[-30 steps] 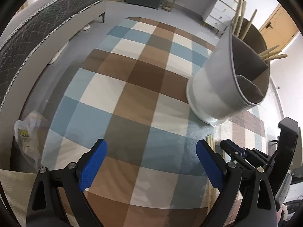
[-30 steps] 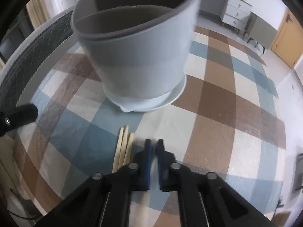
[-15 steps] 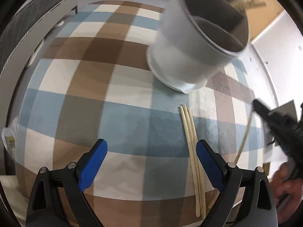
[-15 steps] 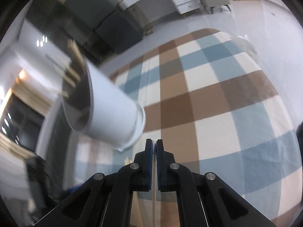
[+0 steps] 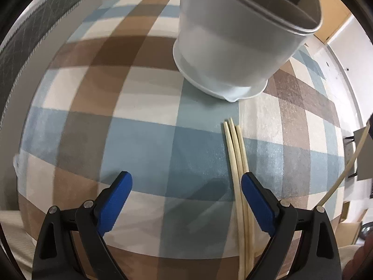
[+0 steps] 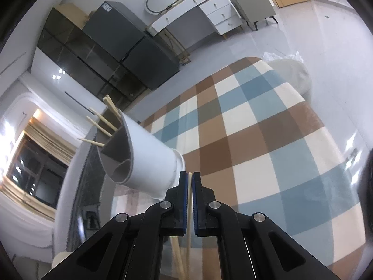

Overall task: Organize utensils
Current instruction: 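Close the left tool on a chopstick while the right tool holds its chopstick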

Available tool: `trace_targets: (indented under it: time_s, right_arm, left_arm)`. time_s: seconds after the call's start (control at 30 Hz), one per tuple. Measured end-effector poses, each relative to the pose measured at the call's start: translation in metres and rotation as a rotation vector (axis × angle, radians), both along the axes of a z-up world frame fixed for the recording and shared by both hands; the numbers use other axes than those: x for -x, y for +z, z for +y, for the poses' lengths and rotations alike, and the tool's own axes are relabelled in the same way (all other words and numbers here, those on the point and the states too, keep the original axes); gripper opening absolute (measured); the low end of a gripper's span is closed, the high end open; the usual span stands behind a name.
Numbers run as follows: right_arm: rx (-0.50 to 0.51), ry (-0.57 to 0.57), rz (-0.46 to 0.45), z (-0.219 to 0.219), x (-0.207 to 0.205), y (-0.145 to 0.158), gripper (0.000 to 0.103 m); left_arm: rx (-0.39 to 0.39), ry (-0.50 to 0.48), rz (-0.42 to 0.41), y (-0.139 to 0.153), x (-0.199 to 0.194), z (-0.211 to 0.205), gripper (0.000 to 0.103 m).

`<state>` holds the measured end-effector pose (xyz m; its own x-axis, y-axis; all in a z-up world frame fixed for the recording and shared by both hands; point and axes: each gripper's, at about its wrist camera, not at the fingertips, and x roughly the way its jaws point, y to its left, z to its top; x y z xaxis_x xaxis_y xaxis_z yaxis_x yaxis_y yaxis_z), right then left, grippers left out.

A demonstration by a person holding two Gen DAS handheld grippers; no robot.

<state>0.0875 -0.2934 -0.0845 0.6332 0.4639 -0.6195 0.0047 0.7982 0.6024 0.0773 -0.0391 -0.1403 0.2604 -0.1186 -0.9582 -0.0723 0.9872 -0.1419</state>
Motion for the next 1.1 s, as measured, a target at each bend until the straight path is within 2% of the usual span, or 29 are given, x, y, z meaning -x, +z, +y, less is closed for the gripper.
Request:
trace_targets:
  time_s: [0.2,0.3,0.33,0.53,0.67,0.73,0.8,0.87,1.0,1.1]
  right_arm:
    - [0.013,-0.014,0.004,-0.005,0.0,0.001,0.003]
    - [0.003,-0.025,0.009,-0.009,0.001,0.001,0.003]
    - [0.002,-0.028,0.008,-0.01,0.001,0.001,0.003]
    - [-0.006,-0.028,-0.003,-0.011,0.0,0.004,0.003]
    - [-0.012,-0.022,-0.003,-0.01,-0.001,0.004,0.003]
    - [-0.017,-0.019,-0.003,-0.01,-0.001,0.004,0.003]
    - [-0.016,-0.021,-0.005,-0.009,-0.001,0.004,0.003]
    - [-0.014,-0.02,-0.005,-0.008,-0.002,0.005,0.003]
    - [-0.007,-0.015,-0.01,-0.007,-0.001,0.005,0.003]
    - [0.008,-0.011,-0.031,-0.004,0.004,0.01,0.003]
  left_arm:
    - [-0.078,-0.033,0.021,-0.006,-0.005,-0.013,0.092]
    - [-0.089,-0.003,0.032,-0.007,-0.008,-0.012,0.092]
    - [-0.124,0.01,0.047,-0.008,-0.011,-0.01,0.091]
    - [-0.14,-0.021,0.056,-0.01,-0.022,-0.008,0.091]
    - [-0.117,-0.022,0.049,-0.003,-0.037,-0.021,0.072]
    - [-0.117,-0.044,0.042,0.001,-0.04,-0.028,0.054]
    - [-0.115,-0.085,0.025,0.004,-0.046,-0.038,0.018]
    - [-0.088,-0.097,0.023,0.004,-0.054,-0.043,0.001]
    - [-0.037,-0.106,-0.023,0.006,-0.057,-0.041,0.0]
    - [0.008,-0.114,-0.128,0.026,-0.046,-0.028,0.0]
